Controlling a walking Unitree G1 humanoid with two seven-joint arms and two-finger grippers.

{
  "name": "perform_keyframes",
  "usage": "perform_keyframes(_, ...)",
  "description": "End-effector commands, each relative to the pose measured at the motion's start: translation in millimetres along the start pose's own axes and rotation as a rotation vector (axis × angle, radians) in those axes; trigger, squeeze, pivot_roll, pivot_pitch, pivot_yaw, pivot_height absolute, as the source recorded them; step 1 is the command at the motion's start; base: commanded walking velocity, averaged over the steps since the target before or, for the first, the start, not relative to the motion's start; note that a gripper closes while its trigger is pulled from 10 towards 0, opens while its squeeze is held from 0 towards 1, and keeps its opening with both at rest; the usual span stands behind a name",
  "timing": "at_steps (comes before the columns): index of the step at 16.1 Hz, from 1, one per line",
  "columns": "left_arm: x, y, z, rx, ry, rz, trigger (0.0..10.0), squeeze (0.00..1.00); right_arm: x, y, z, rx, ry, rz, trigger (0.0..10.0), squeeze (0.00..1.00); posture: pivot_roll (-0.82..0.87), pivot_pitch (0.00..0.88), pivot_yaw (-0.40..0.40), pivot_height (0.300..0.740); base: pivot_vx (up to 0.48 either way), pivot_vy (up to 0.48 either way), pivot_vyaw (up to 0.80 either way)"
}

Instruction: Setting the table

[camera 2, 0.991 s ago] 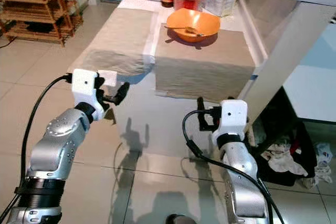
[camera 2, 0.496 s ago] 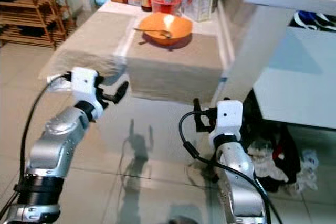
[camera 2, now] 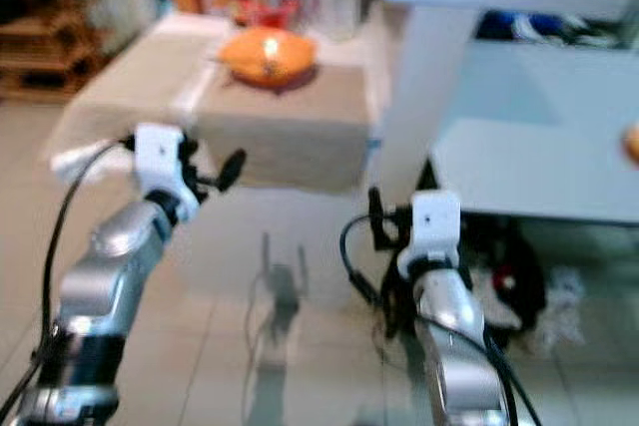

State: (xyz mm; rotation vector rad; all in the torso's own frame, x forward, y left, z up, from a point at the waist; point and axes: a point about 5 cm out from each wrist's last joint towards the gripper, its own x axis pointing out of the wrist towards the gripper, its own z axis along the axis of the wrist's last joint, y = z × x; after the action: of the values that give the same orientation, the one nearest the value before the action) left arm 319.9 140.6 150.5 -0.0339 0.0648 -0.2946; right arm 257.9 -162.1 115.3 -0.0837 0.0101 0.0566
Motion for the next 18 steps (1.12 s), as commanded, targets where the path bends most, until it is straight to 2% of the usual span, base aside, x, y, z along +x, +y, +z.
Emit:
perform_keyframes(1, 3.1, -5.1, 4.4, -0.005, -0.012, -0.022, 10.0, 0.0, 2.0, -2.4, 1.0, -0.011, -0.005, -0.007, 10.0, 0.0, -0.04, 0.0, -0.022, 0.74, 0.356, 0.319, 0.0)
perform_keyframes(7, 2.8, -5.8, 8.4, -0.029, -0.038, -0.003, 10.0, 0.0, 2.0, -4.3, 0.6, -0.019, -0.007, -0.004, 10.0, 0.0, -0.04, 0.0, -0.027, 0.74, 0.375, 0.298, 0.0)
perform_keyframes(10, 3.0, -7.7, 10.8, -0.015, -0.047, -0.015, 10.0, 0.0, 2.7, -5.0, 0.0, -0.021, -0.006, -0.002, 10.0, 0.0, -0.04, 0.0, -0.028, 0.74, 0.322, 0.355, 0.0)
perform_keyframes(12, 3.5, -9.6, 13.9, 0.011, -0.063, -0.028, 10.0, 0.0, 2.6, -4.0, 1.3, -0.024, -0.019, -0.002, 10.0, 0.0, -0.03, 0.0, -0.03, 0.74, 0.463, 0.0, 0.0)
perform_keyframes(15, 4.1, -9.6, 12.8, 0.033, -0.055, -0.017, 10.0, 0.0, -4.2, -15.1, 14.2, -0.051, -0.117, -0.123, 10.0, 0.0, -0.03, 0.0, -0.031, 0.74, 0.106, 0.0, 0.0)
perform_keyframes(18, 5.0, -10.6, 18.0, 0.039, -0.08, -0.026, 10.0, 0.0, -11.2, -32.6, 11.8, -0.037, -0.11, -0.228, 10.0, 0.0, -0.03, 0.0, -0.028, 0.74, 0.0, 0.0, 0.0)
